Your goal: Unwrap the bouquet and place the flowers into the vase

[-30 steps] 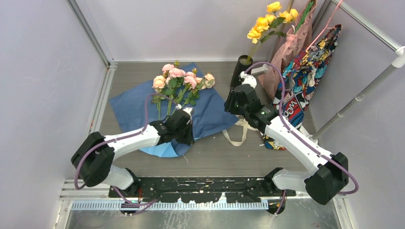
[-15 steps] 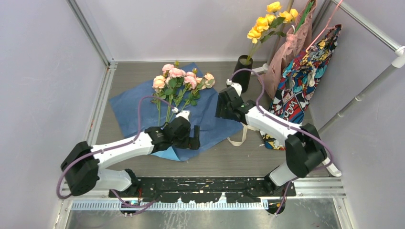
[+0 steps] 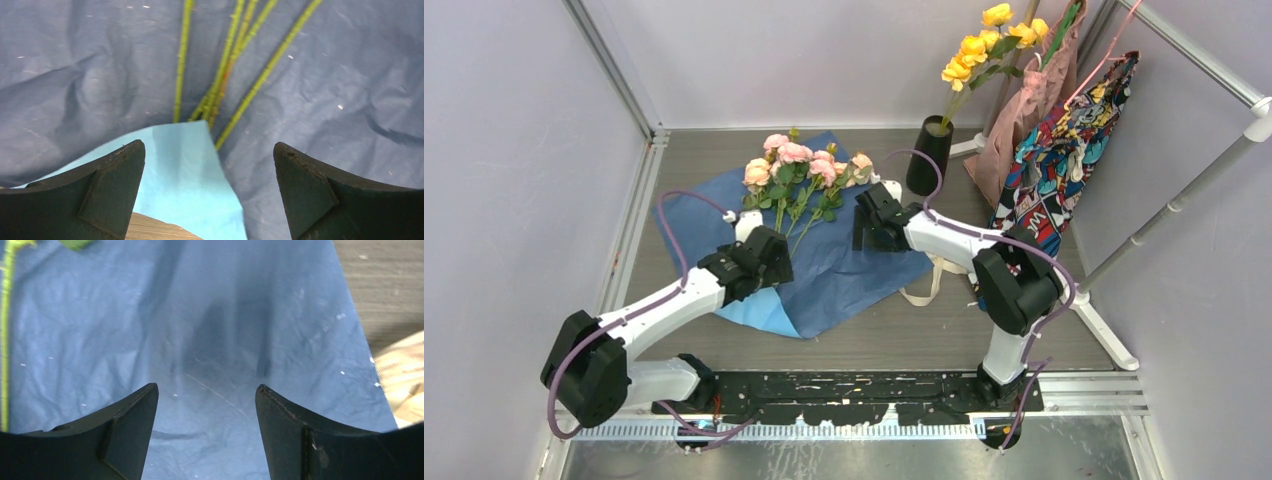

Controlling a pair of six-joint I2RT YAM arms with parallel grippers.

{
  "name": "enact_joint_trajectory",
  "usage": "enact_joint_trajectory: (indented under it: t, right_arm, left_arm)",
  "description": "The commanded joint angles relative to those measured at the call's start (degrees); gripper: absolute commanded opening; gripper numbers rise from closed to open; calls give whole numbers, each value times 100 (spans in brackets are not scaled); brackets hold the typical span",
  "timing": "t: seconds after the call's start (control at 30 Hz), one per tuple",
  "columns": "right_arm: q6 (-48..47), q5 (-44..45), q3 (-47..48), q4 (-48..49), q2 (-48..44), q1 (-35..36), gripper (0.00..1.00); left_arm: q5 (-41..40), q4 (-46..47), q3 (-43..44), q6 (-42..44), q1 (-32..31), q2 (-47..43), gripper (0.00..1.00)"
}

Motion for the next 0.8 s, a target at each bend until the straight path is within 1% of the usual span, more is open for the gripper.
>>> enact_joint_trajectory:
  t: [0.0,0.03,0.1,0.17,0.27,0.37,0.43,0.6,0.63,0.77]
  right_arm:
    - [-81,107,636,-13,245,80,78]
    - [-89,102,738,-58,381,79,84]
    - [-99,70,947,-129,671,80,88]
    - [-105,50,1079,-128,924,80,89]
    - [-108,55,1195,-138,1186,81,88]
    - [-104,49,1257,-164,1314,78,73]
    - [-104,71,1260,-184,1337,83,60]
    - [-109,232,1254,-239,1320,91,3]
    - [-114,241,1248,-245,1332,89,1]
    - [-118,148,1282,-236,1395,86,1]
  left_arm:
    - [-297,183,-88,-3,420,-293,100]
    - [-270,172,-66,54,525,-297,100]
    - [-186,153,-34,154,745,-227,100]
    - [21,227,-31,219,982,-121,100]
    - [486,418,-86,263,1328,43,99]
    - [1097,813,-307,252,1712,141,100]
    - [1221,949,-362,246,1802,231,99]
    - [1383,1141,-427,193,1915,443,99]
    - [1478,1201,-449,173,1951,495,99]
    - [1801,1492,-534,61,2190,725,99]
